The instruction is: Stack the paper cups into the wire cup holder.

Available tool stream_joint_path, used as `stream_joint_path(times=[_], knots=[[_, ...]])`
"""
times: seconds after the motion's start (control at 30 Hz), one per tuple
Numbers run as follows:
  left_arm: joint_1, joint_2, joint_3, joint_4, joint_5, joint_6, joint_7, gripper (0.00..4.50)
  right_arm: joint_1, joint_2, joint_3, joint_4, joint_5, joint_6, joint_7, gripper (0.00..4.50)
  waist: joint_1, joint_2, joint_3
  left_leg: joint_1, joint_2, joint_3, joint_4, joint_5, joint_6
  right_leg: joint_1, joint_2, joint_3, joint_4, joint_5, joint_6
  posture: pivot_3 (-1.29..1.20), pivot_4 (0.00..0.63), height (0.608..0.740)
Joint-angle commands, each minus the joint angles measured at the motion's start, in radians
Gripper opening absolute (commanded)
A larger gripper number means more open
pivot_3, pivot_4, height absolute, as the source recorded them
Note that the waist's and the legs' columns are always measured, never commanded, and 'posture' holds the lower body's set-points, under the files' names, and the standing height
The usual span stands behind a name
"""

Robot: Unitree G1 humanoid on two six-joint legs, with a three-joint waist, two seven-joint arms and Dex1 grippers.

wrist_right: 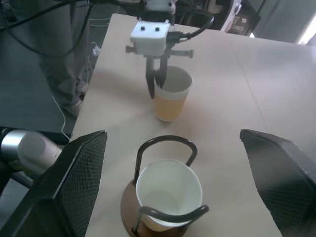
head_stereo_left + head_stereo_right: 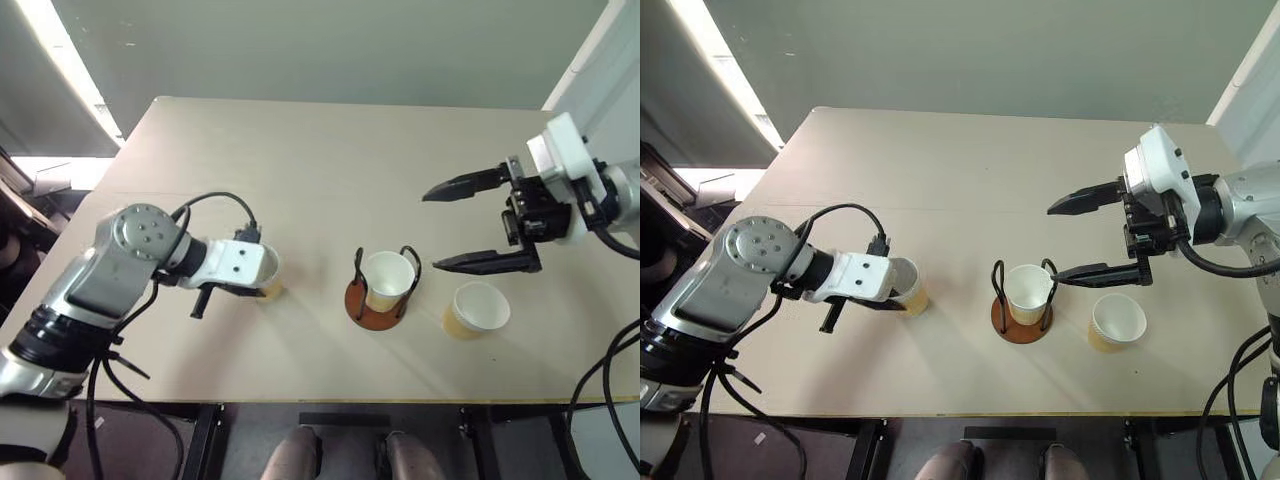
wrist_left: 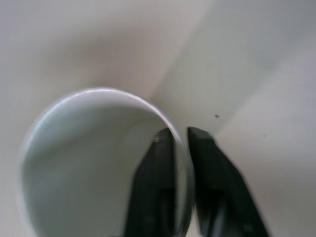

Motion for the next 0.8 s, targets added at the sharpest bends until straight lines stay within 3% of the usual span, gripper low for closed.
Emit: stream_joint_path(times=[0.03, 0.13, 0.43, 0.8], knots=[[-0.046, -0.010, 0.036, 0.006, -0.041, 0.016, -0.030, 0.02, 0.024, -0.007, -0.061, 0.019, -0.005, -0.067, 0.002, 4.50, 0.000, 0.000, 0.000, 0.000, 0.000, 0.000, 0.000, 0.000, 0.000, 0.000, 0.000, 0.000, 0.000, 0.000, 0.000, 0.00, 0.150, 0.740], [-0.094, -0.032, 0.047, 0.006, -0.075, 0.053, -0.043, 0.02, 0.047, -0.019, -0.068, 0.039, -0.001, -0.079, 0.009, 4.50, 0.000, 0.000, 0.000, 0.000, 0.000, 0.000, 0.000, 0.000, 0.000, 0.000, 0.000, 0.000, 0.000, 0.000, 0.000, 0.00, 0.150, 0.740], [-0.502, -0.204, 0.020, 0.083, -0.160, 0.171, -0.096, 0.02, 0.106, -0.098, -0.112, 0.077, 0.010, -0.061, 0.027, 4.50, 0.013, 0.000, 0.000, -0.003, 0.000, 0.000, 0.002, 0.000, 0.001, 0.000, -0.001, -0.001, -0.001, 0.001, 0.001, 0.00, 0.150, 0.740], [-0.630, -0.408, -0.037, 0.157, -0.202, 0.159, -0.129, 0.02, 0.186, -0.098, -0.179, 0.015, 0.032, -0.045, -0.049, 4.50, 0.009, 0.000, 0.000, -0.002, 0.000, 0.001, 0.001, 0.000, 0.001, 0.000, -0.001, 0.000, -0.001, 0.001, 0.002, 0.00, 0.150, 0.740]])
